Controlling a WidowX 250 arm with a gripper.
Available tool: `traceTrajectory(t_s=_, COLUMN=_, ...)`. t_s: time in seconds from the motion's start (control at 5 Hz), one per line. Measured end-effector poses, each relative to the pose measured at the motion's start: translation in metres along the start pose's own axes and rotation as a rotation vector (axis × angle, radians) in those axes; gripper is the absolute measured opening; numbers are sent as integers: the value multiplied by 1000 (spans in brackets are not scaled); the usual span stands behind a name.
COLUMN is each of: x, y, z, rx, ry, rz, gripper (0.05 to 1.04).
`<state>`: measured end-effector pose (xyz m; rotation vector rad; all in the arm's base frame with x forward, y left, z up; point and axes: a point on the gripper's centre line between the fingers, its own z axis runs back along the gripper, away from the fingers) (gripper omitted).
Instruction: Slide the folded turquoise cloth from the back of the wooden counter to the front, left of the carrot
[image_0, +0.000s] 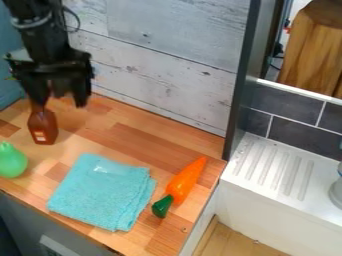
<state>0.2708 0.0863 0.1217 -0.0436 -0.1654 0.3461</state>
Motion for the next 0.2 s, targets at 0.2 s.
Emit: traceTrajectory(t_s=0.2, x=20, y=11, z=21, rx=78, ry=-14, rz=32, gripper=1001)
